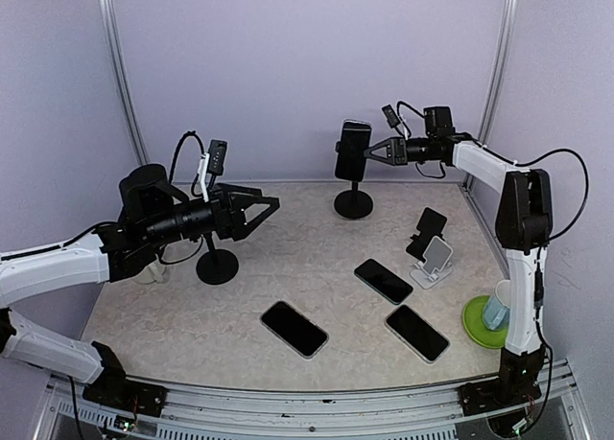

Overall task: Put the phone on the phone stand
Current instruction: Place the phone stand with the phone at the corner of the board.

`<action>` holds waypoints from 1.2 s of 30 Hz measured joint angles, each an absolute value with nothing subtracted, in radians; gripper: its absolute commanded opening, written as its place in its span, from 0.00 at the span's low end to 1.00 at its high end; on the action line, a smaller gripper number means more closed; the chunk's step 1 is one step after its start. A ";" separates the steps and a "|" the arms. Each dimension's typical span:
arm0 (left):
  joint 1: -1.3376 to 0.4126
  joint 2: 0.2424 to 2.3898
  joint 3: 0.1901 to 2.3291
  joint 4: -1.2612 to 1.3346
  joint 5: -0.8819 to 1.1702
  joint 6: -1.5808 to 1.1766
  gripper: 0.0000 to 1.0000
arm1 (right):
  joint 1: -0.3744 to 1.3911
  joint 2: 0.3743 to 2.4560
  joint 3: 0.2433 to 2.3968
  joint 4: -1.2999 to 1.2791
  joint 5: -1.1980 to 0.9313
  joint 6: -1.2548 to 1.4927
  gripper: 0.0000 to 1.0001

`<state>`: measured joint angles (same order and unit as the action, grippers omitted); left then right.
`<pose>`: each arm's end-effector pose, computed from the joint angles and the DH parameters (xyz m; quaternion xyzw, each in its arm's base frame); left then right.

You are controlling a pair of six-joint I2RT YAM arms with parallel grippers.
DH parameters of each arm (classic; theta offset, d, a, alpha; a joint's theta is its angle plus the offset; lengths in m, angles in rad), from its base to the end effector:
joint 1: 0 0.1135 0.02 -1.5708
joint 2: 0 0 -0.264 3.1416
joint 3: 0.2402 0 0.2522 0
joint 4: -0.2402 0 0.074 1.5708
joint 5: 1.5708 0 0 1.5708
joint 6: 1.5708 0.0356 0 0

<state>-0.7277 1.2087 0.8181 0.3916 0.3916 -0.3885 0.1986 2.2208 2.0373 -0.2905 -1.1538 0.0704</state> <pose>0.2021 -0.1982 0.3227 0.2527 0.6601 -0.4841 0.5158 0.4938 0.1326 0.2976 -0.3296 0.6956 0.5198 0.3706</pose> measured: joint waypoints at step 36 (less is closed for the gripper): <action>-0.776 1.026 0.801 0.139 0.261 -0.358 0.99 | 0.121 2.490 2.299 -0.348 -1.294 0.006 0.00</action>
<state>-0.7757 1.0260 0.8005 0.1387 0.2607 -0.3584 0.1207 2.4901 2.2993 -0.3481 -1.2938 0.0059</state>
